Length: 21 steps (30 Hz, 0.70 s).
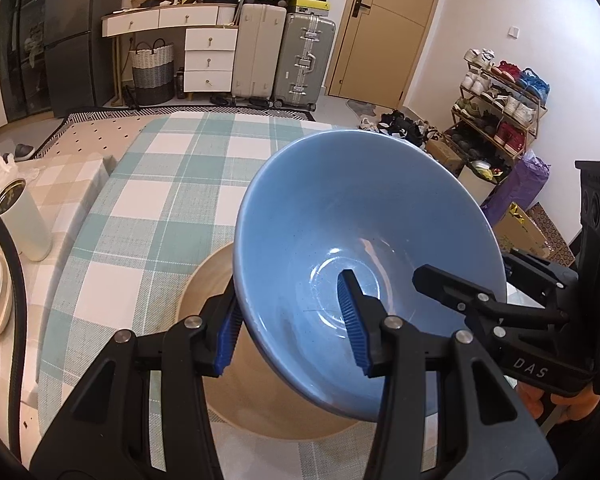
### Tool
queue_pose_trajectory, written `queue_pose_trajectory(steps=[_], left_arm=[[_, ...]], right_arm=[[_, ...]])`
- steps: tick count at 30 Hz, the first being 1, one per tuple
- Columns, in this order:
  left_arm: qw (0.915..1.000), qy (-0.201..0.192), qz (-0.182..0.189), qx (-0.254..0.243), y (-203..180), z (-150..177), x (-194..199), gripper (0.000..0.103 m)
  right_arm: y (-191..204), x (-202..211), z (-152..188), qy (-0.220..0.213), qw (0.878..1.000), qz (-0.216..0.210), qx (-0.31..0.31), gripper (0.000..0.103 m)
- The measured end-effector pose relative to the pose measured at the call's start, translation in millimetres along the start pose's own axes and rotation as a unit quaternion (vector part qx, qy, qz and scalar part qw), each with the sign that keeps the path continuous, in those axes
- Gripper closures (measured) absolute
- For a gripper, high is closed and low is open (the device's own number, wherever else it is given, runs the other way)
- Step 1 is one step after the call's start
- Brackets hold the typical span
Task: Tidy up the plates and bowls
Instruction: 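Lift the stacked bowls with both grippers and carry them over the cream plates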
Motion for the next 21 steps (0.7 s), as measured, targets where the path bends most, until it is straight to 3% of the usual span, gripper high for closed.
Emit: queue_pose_trajectory(steps=[21], left_arm=[[0.9991, 0.017, -0.033, 0.023, 42, 13, -18, 0.061]], right_arm=[[25, -39, 5, 0.031, 0.999, -0.03, 0.006, 0.052]])
Point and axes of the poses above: each gripper's, at about its wrist camera, not at the fingertips, and x roughly against the way its jaws point, y to its left, z to its underside, the point moved 6 cm from there along -x, roughly the way its jaws point, and after that the axes turned 5 degrees about x, right-handed, at the moved point
